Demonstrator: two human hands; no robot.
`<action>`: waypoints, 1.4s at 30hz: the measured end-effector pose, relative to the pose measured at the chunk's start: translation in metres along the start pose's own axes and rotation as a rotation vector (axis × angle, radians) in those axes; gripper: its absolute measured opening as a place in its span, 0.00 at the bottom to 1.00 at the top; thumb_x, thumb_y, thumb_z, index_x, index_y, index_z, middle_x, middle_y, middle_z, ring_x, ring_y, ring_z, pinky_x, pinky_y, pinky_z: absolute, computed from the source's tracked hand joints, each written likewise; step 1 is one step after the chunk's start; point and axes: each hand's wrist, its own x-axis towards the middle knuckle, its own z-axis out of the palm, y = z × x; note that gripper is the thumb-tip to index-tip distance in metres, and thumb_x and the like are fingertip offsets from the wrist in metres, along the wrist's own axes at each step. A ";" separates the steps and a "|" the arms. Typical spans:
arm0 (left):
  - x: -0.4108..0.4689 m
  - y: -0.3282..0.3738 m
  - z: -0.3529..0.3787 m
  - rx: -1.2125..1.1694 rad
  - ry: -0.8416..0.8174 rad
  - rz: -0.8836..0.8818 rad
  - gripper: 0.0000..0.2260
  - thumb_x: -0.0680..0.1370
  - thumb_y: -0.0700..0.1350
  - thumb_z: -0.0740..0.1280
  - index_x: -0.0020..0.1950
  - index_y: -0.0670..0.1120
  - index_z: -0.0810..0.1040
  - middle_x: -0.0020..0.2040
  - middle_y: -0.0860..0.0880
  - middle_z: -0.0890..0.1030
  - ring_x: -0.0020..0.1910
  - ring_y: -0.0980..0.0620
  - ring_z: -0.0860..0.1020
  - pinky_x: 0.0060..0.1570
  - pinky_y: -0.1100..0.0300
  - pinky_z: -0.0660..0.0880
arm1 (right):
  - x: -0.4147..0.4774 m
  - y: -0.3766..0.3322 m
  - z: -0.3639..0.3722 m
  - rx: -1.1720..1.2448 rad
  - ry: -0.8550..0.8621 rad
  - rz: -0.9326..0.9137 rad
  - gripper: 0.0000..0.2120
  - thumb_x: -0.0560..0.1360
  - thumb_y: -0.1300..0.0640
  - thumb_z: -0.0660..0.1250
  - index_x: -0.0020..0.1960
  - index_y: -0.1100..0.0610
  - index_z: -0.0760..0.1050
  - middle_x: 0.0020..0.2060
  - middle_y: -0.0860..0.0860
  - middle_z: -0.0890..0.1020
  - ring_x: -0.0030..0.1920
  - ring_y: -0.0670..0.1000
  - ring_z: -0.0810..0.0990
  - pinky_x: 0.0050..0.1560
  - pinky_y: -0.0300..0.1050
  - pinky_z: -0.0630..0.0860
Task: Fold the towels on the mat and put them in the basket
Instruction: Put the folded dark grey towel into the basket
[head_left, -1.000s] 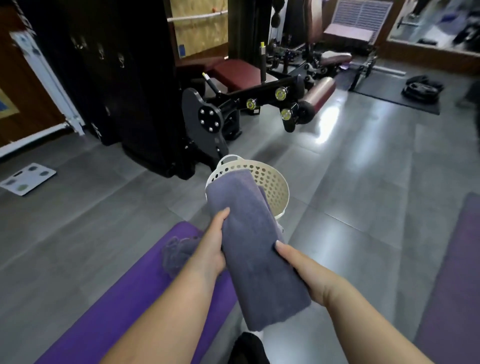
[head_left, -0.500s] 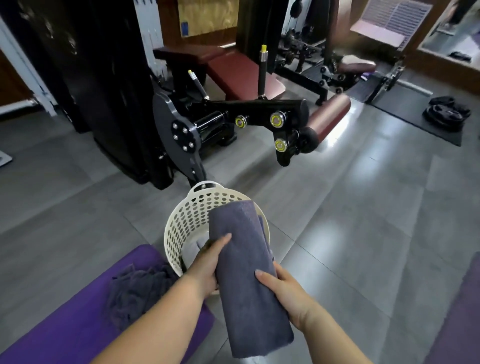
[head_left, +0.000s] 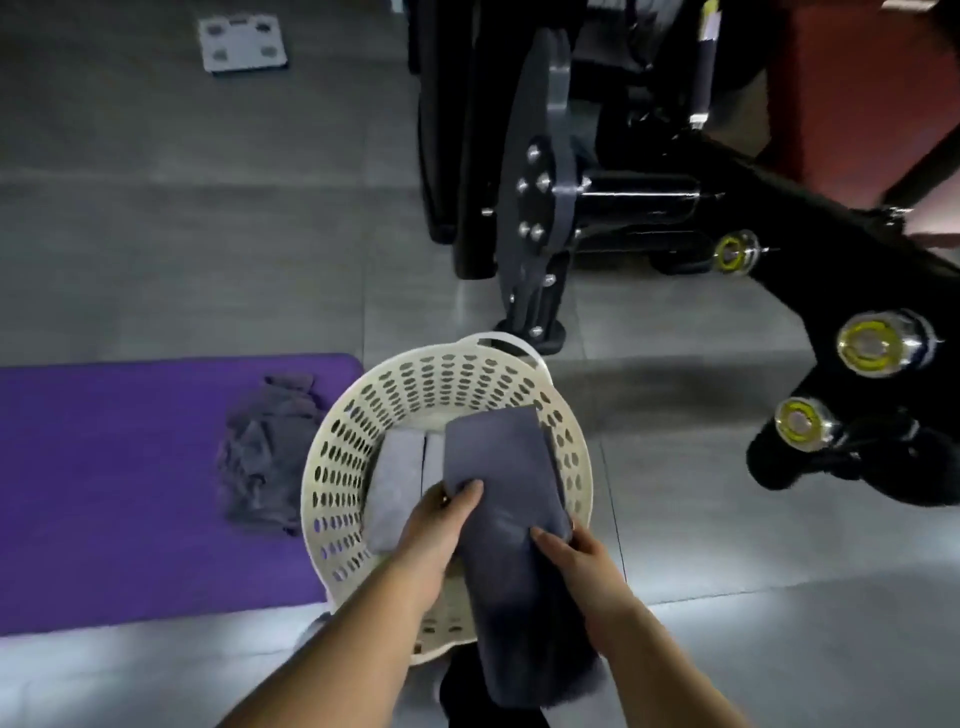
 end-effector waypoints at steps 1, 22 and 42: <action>0.010 -0.004 0.004 -0.013 0.012 -0.014 0.11 0.77 0.50 0.63 0.58 0.50 0.73 0.56 0.47 0.79 0.54 0.46 0.77 0.55 0.52 0.74 | 0.018 0.000 -0.008 0.002 0.010 0.008 0.11 0.75 0.65 0.64 0.56 0.57 0.74 0.51 0.56 0.80 0.52 0.57 0.78 0.50 0.41 0.77; 0.344 -0.237 -0.074 1.407 0.104 0.142 0.36 0.77 0.57 0.59 0.74 0.54 0.38 0.76 0.48 0.38 0.75 0.45 0.42 0.72 0.46 0.49 | 0.415 0.225 -0.028 -0.300 0.226 0.237 0.23 0.76 0.53 0.64 0.69 0.54 0.65 0.65 0.56 0.72 0.64 0.60 0.71 0.65 0.55 0.69; 0.367 -0.264 -0.073 1.438 0.183 0.249 0.45 0.64 0.51 0.76 0.75 0.50 0.54 0.72 0.41 0.64 0.69 0.36 0.64 0.58 0.36 0.67 | 0.427 0.212 -0.014 -1.895 -0.031 -0.247 0.27 0.81 0.50 0.46 0.75 0.51 0.36 0.75 0.55 0.40 0.75 0.56 0.43 0.73 0.51 0.44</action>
